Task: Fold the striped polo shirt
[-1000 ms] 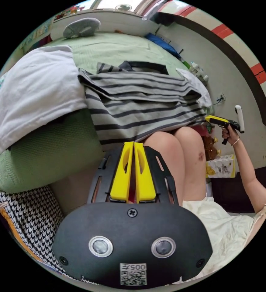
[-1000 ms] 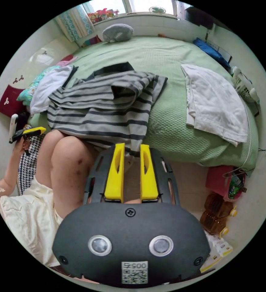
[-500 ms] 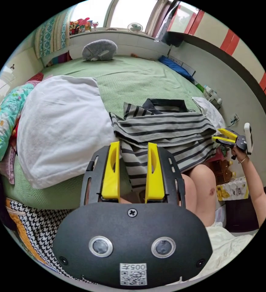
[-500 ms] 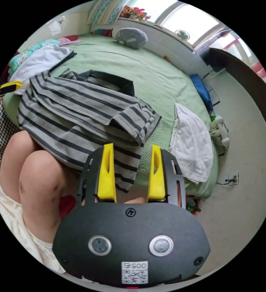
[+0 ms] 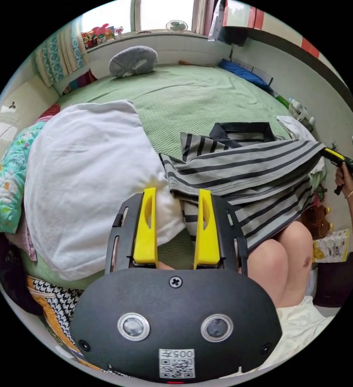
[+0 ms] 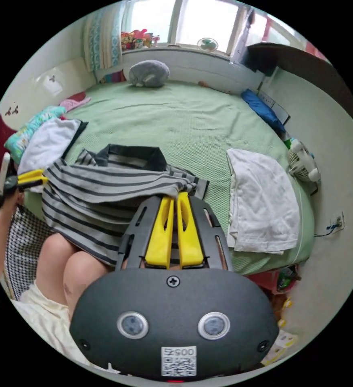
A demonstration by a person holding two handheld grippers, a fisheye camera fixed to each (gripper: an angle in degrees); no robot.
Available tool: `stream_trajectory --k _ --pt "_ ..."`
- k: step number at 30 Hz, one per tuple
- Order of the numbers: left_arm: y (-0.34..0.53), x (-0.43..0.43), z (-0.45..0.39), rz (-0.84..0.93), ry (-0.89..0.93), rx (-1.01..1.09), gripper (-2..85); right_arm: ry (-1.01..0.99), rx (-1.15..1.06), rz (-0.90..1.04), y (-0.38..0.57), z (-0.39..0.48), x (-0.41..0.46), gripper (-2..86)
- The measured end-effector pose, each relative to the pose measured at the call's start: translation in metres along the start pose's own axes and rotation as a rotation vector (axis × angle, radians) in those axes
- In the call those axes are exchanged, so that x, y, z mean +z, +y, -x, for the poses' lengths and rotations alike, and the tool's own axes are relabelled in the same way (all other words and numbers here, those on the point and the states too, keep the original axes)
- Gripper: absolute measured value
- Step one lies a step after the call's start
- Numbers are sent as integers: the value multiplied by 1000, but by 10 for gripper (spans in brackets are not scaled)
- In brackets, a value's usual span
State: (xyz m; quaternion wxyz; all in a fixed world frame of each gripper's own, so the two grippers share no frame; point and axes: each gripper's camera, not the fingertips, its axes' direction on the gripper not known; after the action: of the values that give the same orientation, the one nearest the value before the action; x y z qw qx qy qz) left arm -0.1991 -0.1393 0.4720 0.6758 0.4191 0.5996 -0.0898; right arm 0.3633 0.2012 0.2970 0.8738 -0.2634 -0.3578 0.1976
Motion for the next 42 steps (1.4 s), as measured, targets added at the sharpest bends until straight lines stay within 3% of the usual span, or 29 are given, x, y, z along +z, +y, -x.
stream_trajectory --k 8,17,23,31,42 --pt "-20 4 17 -12 -19 -23 30 -235 233 -28 0 -81 18 -9" --pt "-108 4 75 -15 204 -139 18 -223 343 82 -49 -139 71 -9" --pt "-185 20 98 7 175 -196 31 -370 560 115 -77 -197 121 -8" --pt "-225 60 116 74 232 -219 40 -413 548 241 -73 -233 175 36" --pt "-239 86 157 102 374 -247 39 -530 527 193 -66 -287 196 79"
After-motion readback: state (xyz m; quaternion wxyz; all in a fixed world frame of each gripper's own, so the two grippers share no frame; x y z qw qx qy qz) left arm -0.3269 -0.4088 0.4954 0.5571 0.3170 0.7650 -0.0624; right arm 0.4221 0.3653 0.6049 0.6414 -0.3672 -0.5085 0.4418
